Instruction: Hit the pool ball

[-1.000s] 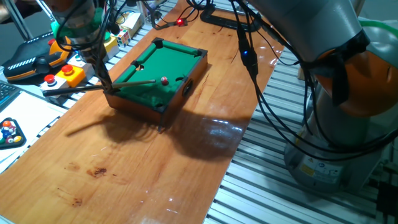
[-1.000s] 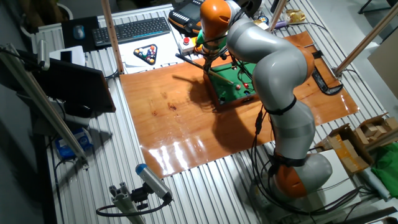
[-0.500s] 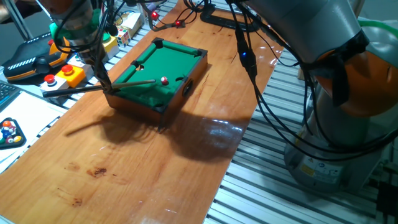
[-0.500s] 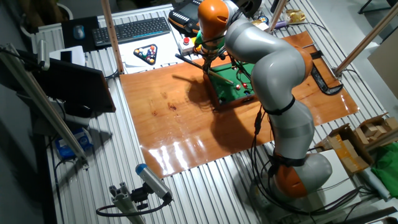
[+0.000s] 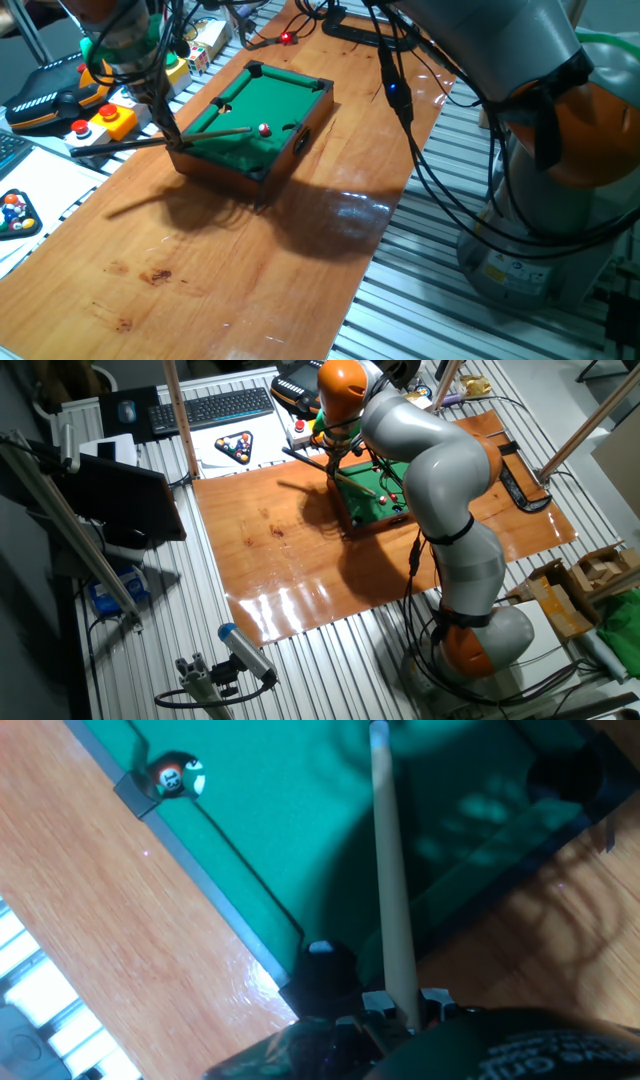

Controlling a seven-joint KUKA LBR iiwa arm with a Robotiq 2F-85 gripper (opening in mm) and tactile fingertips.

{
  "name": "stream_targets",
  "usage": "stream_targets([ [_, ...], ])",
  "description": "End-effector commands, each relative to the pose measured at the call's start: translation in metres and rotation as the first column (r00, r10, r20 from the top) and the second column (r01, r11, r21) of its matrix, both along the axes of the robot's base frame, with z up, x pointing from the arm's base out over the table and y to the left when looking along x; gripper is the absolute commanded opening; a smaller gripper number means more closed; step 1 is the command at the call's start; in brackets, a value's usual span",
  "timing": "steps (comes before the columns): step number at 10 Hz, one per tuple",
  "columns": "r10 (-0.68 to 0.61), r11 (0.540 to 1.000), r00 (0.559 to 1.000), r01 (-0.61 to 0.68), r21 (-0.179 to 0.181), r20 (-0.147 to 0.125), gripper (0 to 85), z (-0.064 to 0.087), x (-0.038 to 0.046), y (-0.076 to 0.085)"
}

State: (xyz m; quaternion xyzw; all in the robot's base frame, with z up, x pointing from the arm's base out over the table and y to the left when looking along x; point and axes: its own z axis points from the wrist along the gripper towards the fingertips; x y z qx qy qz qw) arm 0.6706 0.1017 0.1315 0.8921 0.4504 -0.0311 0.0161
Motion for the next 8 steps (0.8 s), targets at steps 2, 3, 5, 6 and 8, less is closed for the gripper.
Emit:
stream_targets([
  [2, 0.0, 1.0, 1.0, 0.0, -0.003, 0.0, 1.0, -0.0008, -0.0001, -0.0002],
  [3, 0.0, 1.0, 1.0, 0.0, -0.003, 0.0, 1.0, -0.0016, 0.0003, 0.0],
  [5, 0.0, 1.0, 1.0, 0.0, -0.009, 0.0, 1.0, -0.003, 0.0007, 0.0004],
  [6, -0.003, 1.0, 1.0, 0.003, -0.009, 0.0, 1.0, -0.0039, 0.001, 0.0011],
  [8, -0.006, 1.0, 1.0, 0.006, -0.011, -0.001, 1.0, -0.0052, 0.0014, 0.0018],
])
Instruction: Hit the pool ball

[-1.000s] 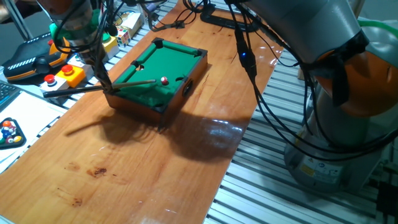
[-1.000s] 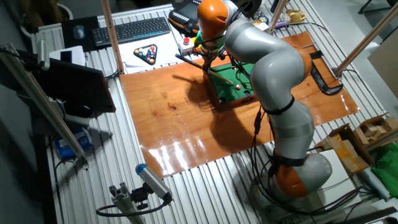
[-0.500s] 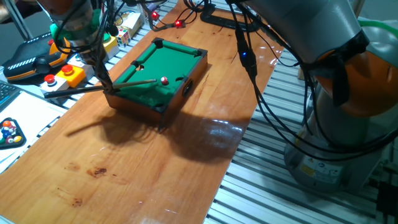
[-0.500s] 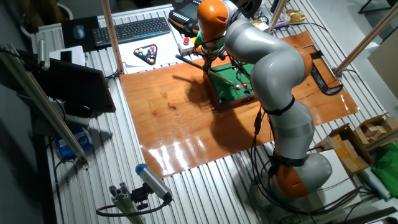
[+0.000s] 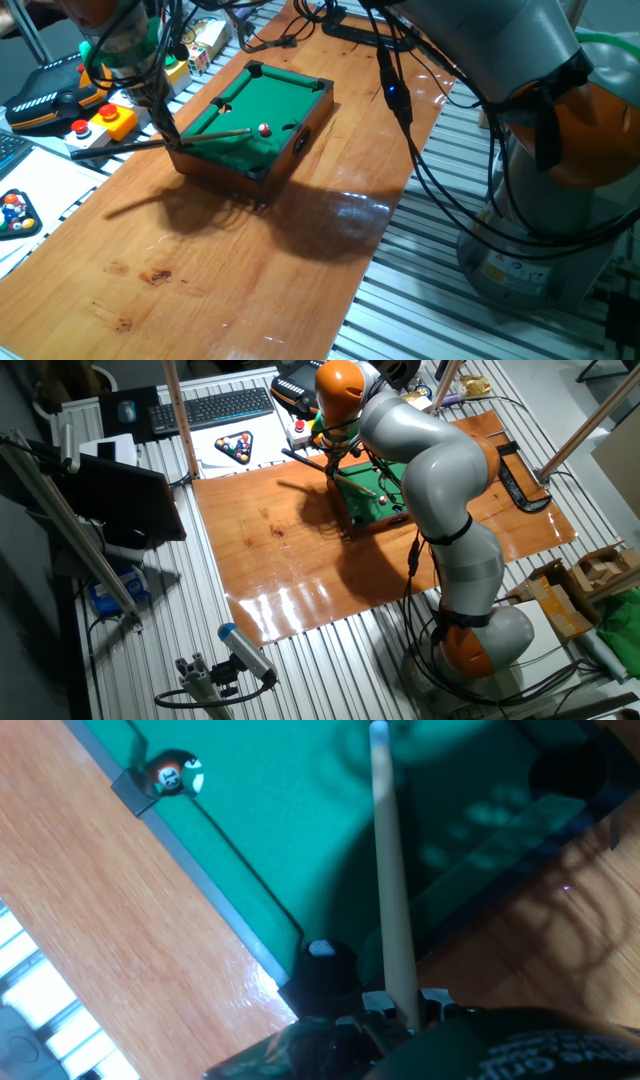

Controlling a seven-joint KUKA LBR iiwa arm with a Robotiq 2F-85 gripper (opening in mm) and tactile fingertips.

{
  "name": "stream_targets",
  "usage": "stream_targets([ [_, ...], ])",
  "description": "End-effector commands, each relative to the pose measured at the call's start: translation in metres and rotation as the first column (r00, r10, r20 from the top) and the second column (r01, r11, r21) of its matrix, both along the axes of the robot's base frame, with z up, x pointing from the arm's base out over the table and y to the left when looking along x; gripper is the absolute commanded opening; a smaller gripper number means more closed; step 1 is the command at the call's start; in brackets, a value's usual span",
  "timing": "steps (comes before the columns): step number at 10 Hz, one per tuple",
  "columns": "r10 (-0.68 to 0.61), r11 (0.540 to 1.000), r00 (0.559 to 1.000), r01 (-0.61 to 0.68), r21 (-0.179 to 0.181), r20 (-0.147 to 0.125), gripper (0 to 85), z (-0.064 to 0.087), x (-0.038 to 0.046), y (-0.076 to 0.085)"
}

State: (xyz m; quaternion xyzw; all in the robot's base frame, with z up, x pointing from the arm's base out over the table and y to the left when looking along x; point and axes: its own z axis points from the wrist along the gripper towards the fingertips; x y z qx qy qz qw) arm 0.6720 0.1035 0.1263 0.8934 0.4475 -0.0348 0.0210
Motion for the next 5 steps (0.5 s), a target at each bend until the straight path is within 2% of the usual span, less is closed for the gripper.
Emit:
stream_targets([
  [1, 0.0, 1.0, 1.0, 0.0, -0.002, 0.0, 1.0, 0.0, 0.0, 0.0001],
  [5, -0.004, 1.0, 1.0, 0.004, -0.007, -0.006, 1.0, 0.0009, -0.0015, -0.0008],
])
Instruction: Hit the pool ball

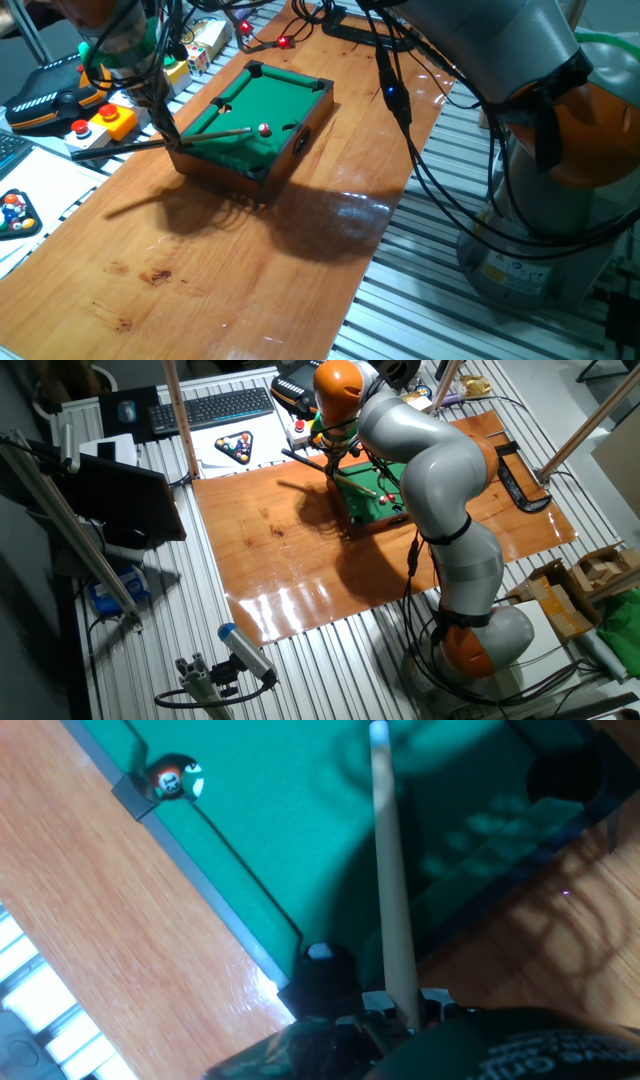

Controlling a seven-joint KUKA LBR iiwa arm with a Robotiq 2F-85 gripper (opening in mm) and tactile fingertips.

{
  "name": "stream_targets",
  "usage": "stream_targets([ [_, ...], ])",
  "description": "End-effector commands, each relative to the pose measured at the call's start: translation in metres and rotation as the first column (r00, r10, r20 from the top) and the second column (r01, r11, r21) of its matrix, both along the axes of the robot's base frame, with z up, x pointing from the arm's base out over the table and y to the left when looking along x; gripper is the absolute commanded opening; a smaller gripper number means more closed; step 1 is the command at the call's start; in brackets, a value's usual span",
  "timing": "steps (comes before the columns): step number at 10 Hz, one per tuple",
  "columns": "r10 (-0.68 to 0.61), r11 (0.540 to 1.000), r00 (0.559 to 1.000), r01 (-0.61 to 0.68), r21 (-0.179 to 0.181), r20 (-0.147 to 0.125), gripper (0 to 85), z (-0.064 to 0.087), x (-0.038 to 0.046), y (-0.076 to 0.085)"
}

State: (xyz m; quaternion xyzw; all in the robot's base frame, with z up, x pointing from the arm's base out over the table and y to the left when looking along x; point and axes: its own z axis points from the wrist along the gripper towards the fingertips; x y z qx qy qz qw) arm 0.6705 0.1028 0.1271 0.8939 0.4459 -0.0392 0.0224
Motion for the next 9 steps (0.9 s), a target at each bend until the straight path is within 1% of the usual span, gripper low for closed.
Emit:
stream_targets([
  [1, 0.0, 1.0, 1.0, 0.0, 0.0, 0.0, 1.0, 0.0, -0.0003, -0.0002],
  [9, -0.014, 1.0, 1.0, 0.014, 0.002, -0.001, 1.0, -0.0017, -0.0028, -0.0031],
])
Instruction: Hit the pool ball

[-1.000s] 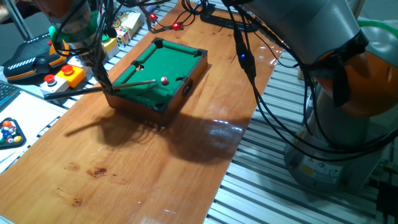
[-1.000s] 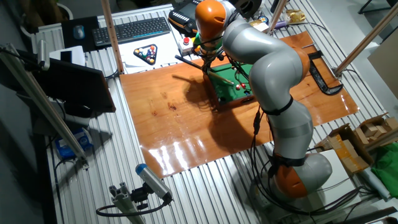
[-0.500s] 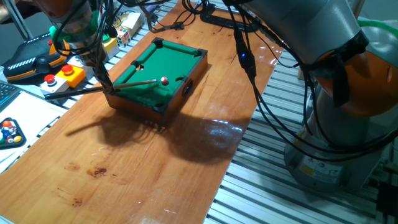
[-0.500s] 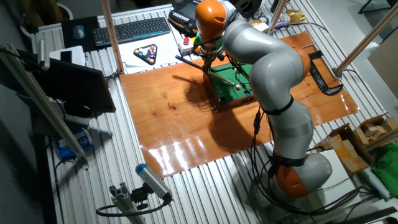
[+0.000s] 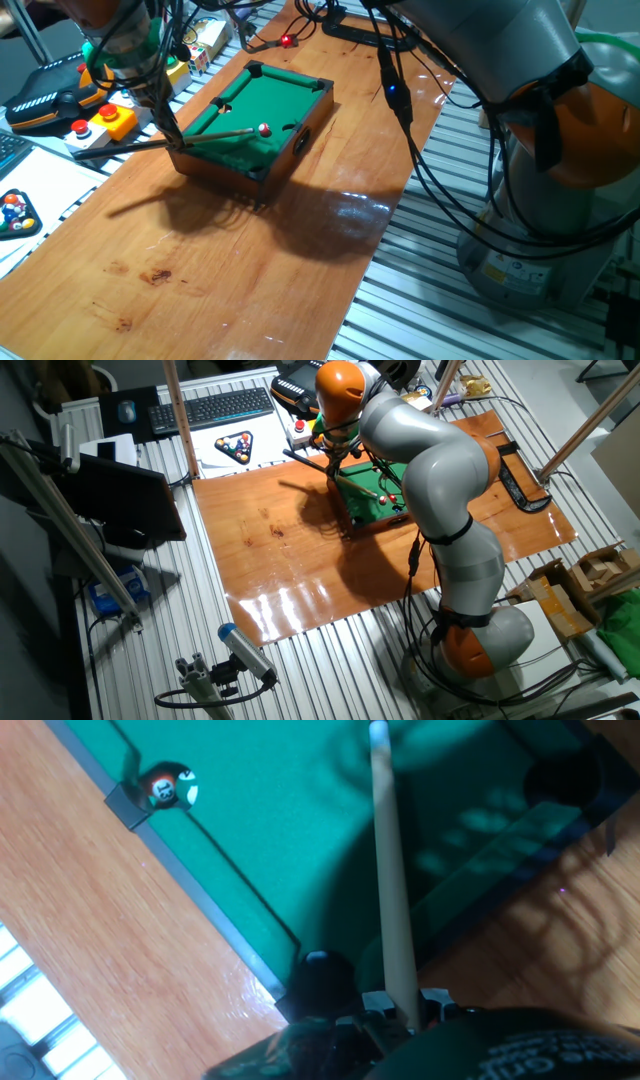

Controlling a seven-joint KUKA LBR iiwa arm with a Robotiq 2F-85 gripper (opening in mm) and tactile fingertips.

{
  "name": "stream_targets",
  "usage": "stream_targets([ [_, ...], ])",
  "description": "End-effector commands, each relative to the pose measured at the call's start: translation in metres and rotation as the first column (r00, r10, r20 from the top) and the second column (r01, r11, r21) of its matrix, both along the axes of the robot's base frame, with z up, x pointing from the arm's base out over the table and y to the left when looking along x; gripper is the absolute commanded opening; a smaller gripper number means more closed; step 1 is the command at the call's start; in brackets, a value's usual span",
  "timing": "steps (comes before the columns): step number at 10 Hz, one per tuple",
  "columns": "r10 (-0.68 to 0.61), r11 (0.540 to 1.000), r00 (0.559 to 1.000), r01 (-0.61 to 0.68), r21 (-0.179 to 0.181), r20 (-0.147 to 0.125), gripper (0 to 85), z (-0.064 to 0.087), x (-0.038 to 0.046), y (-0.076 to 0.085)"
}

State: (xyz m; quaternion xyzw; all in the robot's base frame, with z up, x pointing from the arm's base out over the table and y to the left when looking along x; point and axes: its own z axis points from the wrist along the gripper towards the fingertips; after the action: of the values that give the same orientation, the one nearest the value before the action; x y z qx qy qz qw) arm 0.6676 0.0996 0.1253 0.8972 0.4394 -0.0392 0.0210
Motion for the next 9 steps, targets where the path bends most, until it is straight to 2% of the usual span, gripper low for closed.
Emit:
stream_targets([
  [1, -0.001, 1.0, 1.0, 0.001, 0.0, 0.0, 1.0, 0.0001, 0.0, -0.0003],
  [9, -0.004, 1.0, 1.0, 0.004, -0.005, -0.001, 1.0, 0.0012, 0.0, -0.0032],
])
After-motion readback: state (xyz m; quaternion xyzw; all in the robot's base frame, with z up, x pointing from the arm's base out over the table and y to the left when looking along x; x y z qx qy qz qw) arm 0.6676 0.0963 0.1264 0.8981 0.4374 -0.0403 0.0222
